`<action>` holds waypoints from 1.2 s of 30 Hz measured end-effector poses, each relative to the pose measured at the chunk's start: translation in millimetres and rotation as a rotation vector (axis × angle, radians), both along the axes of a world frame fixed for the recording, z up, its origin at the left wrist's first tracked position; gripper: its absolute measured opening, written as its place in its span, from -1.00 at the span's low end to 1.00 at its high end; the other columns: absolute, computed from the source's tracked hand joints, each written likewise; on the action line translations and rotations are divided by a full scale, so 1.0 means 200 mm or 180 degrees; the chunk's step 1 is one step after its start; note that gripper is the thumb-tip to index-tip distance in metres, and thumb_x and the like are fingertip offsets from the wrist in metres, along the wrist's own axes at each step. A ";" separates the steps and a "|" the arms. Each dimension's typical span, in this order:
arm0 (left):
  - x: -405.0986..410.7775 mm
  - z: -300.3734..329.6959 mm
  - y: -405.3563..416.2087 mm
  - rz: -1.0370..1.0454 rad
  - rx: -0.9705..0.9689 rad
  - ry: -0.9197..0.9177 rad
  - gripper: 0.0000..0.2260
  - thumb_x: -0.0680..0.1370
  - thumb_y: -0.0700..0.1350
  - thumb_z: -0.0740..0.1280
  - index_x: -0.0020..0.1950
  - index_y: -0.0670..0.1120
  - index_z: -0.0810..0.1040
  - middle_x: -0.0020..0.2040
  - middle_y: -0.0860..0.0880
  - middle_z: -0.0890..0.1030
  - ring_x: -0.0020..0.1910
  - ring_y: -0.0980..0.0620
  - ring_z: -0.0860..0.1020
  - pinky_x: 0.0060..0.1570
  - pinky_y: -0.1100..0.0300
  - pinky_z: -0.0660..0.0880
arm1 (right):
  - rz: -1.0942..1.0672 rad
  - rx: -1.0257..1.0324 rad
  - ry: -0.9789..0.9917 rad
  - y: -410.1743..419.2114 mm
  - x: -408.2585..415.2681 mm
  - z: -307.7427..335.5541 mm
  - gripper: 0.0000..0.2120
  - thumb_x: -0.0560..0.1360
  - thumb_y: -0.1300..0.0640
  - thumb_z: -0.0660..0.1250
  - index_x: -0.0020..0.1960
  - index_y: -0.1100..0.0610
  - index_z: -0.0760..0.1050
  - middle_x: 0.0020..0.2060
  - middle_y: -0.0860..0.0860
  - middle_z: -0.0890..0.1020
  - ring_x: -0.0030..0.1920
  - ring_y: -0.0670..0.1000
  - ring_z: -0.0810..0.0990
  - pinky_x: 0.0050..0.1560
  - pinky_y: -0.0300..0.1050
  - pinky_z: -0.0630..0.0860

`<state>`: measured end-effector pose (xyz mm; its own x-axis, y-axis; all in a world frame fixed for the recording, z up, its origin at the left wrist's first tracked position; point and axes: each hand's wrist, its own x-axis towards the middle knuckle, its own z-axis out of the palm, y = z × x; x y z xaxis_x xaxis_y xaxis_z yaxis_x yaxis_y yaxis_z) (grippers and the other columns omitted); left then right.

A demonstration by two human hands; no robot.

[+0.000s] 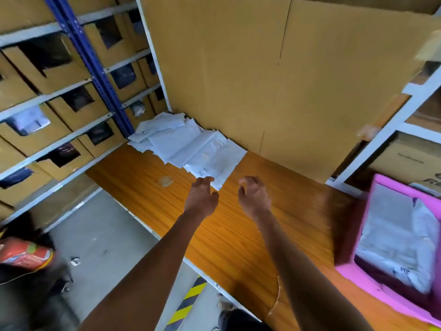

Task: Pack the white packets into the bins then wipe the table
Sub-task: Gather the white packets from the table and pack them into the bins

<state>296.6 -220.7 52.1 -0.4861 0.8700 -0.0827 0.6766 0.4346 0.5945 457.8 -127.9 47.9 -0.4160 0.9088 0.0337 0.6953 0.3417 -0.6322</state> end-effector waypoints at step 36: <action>-1.22 -0.34 0.83 -0.1498 -0.0932 0.0762 -0.19 0.67 0.26 0.23 0.74 -0.07 -0.09 0.73 -0.18 -0.06 0.70 -0.24 -0.03 0.64 -0.16 -0.01 | -0.0871 -0.1057 -0.1186 0.43 -1.14 -0.34 -0.32 0.65 -0.17 0.22 0.66 -0.20 -0.04 0.68 -0.01 -0.30 0.62 0.48 -0.15 0.54 0.52 0.05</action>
